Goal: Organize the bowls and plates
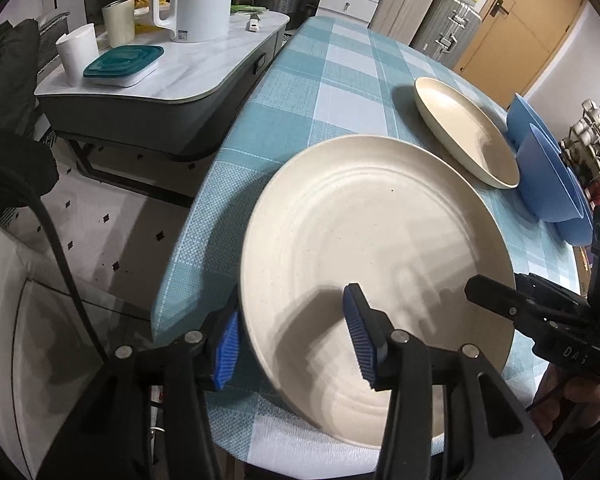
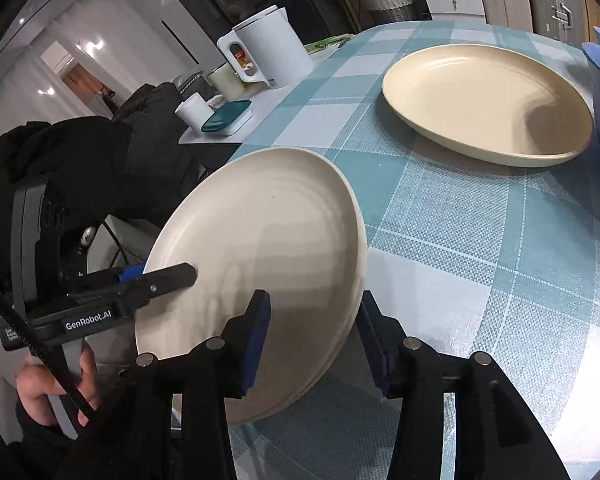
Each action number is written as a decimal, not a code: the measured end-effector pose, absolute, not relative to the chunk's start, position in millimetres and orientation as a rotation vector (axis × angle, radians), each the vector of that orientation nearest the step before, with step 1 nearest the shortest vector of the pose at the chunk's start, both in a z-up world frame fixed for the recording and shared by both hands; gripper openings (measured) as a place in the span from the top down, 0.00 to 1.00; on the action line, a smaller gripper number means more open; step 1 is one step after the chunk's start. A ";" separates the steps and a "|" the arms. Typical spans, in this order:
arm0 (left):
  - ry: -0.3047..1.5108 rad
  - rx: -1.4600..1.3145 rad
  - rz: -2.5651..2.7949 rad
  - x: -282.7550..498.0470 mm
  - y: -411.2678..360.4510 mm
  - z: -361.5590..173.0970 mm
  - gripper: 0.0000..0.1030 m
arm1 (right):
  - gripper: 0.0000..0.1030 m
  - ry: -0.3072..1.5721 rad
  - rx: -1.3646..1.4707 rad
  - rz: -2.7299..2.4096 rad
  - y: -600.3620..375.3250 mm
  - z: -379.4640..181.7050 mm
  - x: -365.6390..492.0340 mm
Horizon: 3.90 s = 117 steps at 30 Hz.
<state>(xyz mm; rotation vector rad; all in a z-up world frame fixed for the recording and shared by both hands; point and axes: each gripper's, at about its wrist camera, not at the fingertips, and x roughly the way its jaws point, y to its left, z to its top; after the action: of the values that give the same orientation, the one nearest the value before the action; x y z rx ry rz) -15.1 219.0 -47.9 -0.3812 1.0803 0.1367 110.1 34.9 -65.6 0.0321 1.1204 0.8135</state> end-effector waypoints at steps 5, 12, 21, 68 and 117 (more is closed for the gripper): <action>1.089 -0.356 0.161 -5.5 219.3 -48.7 0.54 | 0.56 1.102 -0.006 0.782 45.0 -65.6 117.7; 1.088 -0.379 0.174 3.9 228.9 -48.4 0.53 | 0.56 1.074 -0.049 0.786 45.5 -64.0 116.6; 1.047 -0.364 0.256 -13.1 240.9 -32.1 0.51 | 0.40 0.910 -0.109 0.727 16.0 -34.7 92.1; 0.401 -0.077 -0.062 -83.5 42.9 74.5 0.00 | 0.01 0.134 0.063 0.081 -196.5 36.5 -59.6; 0.645 -0.227 -0.030 33.7 125.4 92.0 0.00 | 0.01 0.416 0.049 0.343 -125.6 66.4 33.9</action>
<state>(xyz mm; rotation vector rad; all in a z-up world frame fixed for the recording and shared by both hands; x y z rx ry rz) 33.7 125.4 92.0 -0.2270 0.6453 -0.0303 33.9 -125.6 66.4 0.0488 0.4157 0.3428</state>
